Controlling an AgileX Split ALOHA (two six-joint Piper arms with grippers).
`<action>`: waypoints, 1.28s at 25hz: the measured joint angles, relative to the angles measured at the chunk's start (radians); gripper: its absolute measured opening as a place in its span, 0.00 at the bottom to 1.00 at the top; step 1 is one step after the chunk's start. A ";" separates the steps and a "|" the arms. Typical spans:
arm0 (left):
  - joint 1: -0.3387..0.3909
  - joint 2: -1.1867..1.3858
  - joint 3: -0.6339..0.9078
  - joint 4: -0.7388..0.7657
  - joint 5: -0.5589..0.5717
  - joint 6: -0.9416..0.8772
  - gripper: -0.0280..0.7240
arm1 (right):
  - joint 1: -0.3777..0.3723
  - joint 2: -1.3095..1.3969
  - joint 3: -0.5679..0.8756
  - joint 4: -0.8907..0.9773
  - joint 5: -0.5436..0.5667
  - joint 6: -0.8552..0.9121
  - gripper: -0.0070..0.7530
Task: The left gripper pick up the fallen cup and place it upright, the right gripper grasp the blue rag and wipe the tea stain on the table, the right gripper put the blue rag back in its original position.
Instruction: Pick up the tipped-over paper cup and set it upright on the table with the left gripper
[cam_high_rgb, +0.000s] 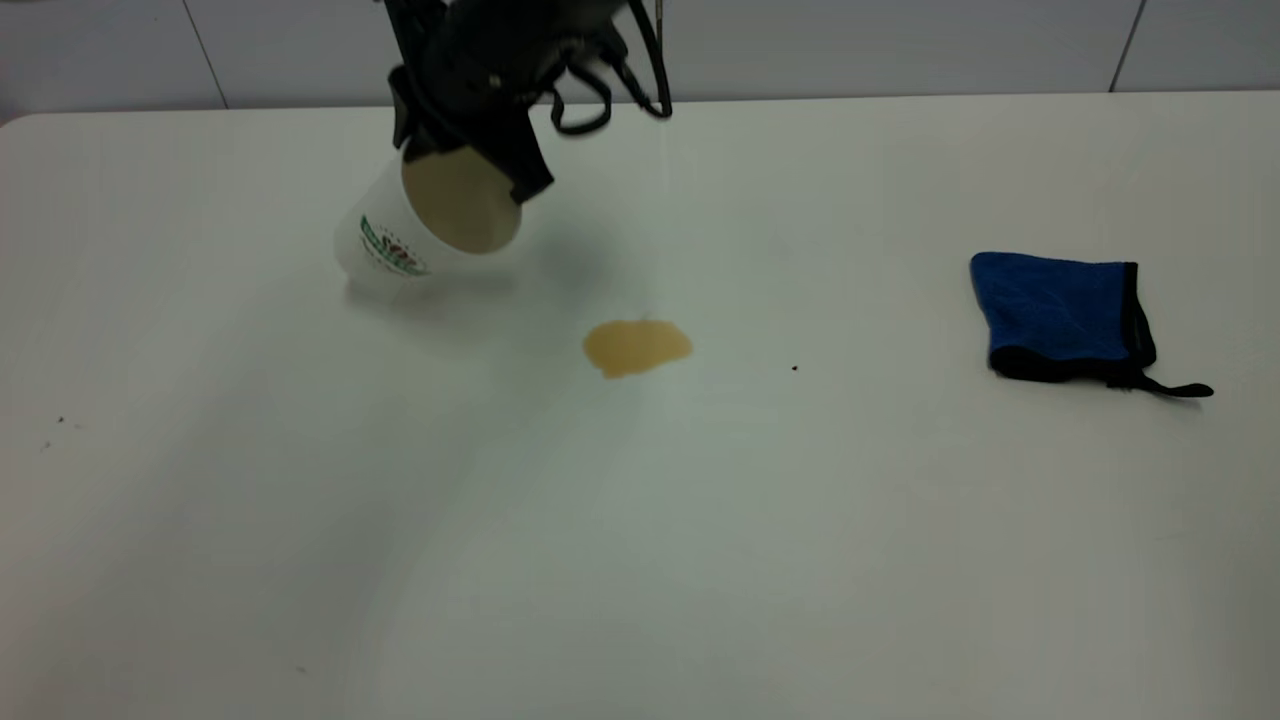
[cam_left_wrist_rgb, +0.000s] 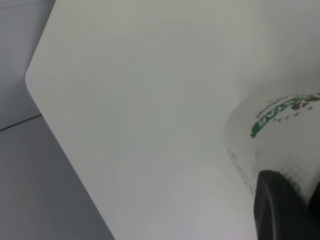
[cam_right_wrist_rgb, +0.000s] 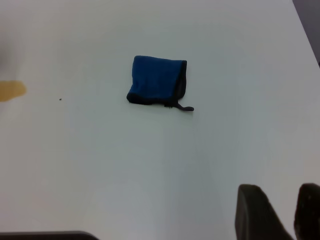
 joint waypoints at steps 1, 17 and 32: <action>0.008 -0.032 0.000 -0.034 -0.001 0.030 0.05 | 0.000 0.000 0.000 0.000 0.000 0.000 0.32; 0.363 -0.197 -0.006 -0.884 -0.098 0.508 0.05 | 0.000 0.000 0.000 0.000 0.000 0.000 0.32; 0.399 -0.074 -0.006 -1.034 -0.276 0.599 0.15 | 0.000 0.000 0.000 0.000 0.000 -0.001 0.32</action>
